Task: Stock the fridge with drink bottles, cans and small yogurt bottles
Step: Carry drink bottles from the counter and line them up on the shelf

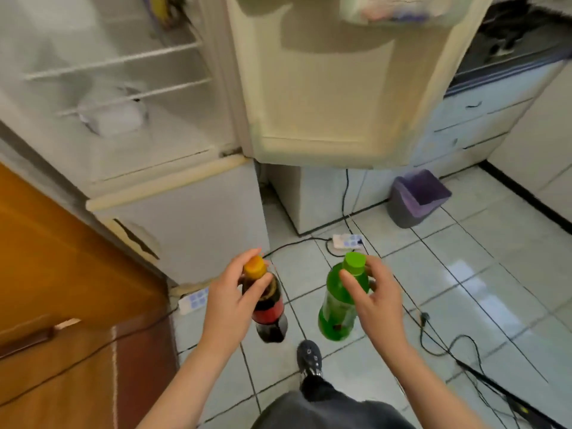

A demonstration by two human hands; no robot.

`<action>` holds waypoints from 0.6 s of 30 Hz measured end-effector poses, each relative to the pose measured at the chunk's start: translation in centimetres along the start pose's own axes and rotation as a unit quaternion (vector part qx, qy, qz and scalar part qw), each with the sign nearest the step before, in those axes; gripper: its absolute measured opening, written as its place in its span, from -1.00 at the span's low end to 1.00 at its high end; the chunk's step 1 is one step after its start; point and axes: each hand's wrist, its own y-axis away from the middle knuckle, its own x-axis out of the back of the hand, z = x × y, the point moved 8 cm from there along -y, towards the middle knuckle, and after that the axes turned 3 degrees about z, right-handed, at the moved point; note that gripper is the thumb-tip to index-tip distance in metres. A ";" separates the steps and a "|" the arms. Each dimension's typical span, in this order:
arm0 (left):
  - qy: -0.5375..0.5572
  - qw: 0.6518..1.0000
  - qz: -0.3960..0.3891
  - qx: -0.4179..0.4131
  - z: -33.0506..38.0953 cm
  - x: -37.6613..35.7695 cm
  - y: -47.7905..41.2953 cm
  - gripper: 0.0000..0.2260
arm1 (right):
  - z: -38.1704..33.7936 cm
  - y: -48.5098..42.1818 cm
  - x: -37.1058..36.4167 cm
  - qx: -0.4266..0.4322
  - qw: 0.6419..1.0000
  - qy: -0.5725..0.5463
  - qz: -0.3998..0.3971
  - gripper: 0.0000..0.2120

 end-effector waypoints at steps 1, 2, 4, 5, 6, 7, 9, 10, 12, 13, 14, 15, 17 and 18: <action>-0.009 1.000 0.020 0.007 -0.1 1.0 -1.6 -0.65 | -0.6 -2.3 -1.5 0.012 1.000 -0.005 -0.018 -0.79; -0.019 0.999 0.042 0.009 -0.1 2.0 -3.1 -0.64 | -1.3 -4.5 -2.9 0.031 0.999 -0.011 -0.032 -0.79; -0.037 0.995 0.087 0.011 0.1 3.8 -6.0 -0.64 | -3.0 -8.6 -5.5 0.070 0.996 -0.020 -0.058 -0.80; -0.044 0.993 0.108 0.011 0.3 4.6 -7.4 -0.65 | -3.9 -10.5 -6.8 0.084 0.993 -0.025 -0.074 -0.80; -0.049 0.990 0.128 0.011 0.4 5.5 -8.7 -0.65 | -4.7 -12.2 -8.2 0.094 0.991 -0.029 -0.091 -0.80; -0.052 0.988 0.146 0.013 0.6 6.3 -9.9 -0.64 | -5.6 -13.8 -9.4 0.103 0.989 -0.031 -0.106 -0.81; -0.054 0.982 0.183 0.000 1.3 7.8 -12.1 -0.61 | -7.5 -16.5 -11.6 0.123 0.984 -0.035 -0.125 -0.81; -0.051 0.979 0.198 -0.008 1.5 8.4 -13.2 -0.61 | -8.5 -17.8 -12.5 0.132 0.982 -0.043 -0.129 -0.81; -0.041 0.975 0.219 -0.023 1.5 9.7 -15.2 -0.65 | -10.2 -20.0 -14.3 0.143 0.979 -0.064 -0.130 -0.78; -0.036 0.973 0.226 -0.029 1.4 10.2 -16.3 -0.66 | -11.0 -20.9 -15.1 0.149 0.978 -0.074 -0.129 -0.77; -0.035 0.972 0.228 -0.032 1.3 10.7 -17.3 -0.66 | -11.7 -21.6 -15.9 0.155 0.976 -0.082 -0.130 -0.76; -0.035 0.972 0.229 -0.034 1.2 11.1 -18.4 -0.66 | -12.5 -22.3 -16.8 0.160 0.974 -0.089 -0.132 -0.75; -0.033 0.971 0.233 -0.040 1.2 12.1 -20.6 -0.64 | -14.1 -23.7 -18.6 0.170 0.971 -0.100 -0.136 -0.80; -0.030 0.970 0.238 -0.043 1.0 12.9 -21.7 -0.63 | -14.9 -24.3 -19.6 0.172 0.970 -0.105 -0.138 -0.83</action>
